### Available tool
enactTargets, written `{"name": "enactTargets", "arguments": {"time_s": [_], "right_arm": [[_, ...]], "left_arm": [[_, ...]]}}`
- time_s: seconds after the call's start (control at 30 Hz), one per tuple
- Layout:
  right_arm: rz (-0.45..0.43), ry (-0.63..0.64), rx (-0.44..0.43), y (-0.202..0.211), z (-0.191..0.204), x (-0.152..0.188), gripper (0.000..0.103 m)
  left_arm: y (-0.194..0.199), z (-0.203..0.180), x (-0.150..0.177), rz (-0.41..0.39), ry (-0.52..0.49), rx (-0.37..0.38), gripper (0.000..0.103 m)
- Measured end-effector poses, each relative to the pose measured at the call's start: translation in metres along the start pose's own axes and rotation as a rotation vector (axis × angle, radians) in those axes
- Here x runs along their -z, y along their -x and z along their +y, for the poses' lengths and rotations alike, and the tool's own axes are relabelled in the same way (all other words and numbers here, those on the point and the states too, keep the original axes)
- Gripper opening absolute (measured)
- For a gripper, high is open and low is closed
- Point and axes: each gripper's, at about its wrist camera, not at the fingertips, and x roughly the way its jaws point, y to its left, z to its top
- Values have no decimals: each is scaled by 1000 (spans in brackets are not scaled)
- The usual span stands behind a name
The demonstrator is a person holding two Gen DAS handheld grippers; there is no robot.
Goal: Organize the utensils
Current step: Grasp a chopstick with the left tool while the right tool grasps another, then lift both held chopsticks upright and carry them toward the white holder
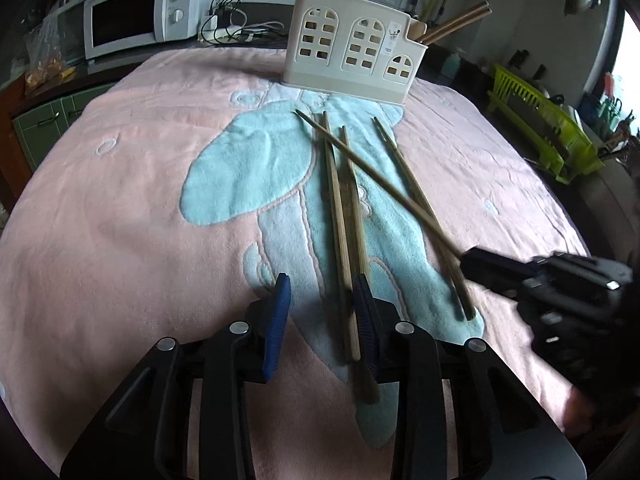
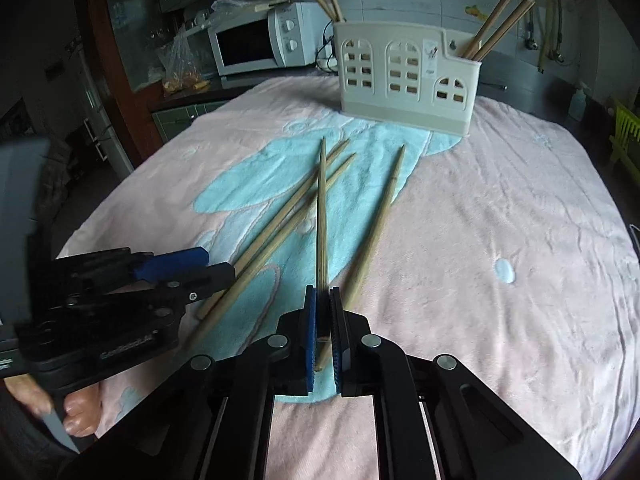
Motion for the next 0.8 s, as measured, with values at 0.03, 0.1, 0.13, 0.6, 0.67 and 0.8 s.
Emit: {"name": "enactTargets", "arguments": {"time_s": [0.03,0.1,0.13,0.6,0.67,0.8], "right_arm": [[-11,-1,2,5,-2,0,6],[-37,-7,4,17,-7,0,6],[-51,-10,6,23,-10,0,6],[-237,-75,35,91,-42,-14,6],[-266,-82,34,101,-44,-17,6],[-317,-83,28,115,-46,-25,6]], "left_arm": [[0,-1,-1,2,-7,-3,30],[-1,-2,-2,7,-15,-7,29],[-1,-3,-1,9,-23,-15,29],[-5,-18,-4,5,-46,-135,11],[-5,-18,-4,6,-36,-132,11],[-7,-24,-2,4,-57,-123,10]]}}
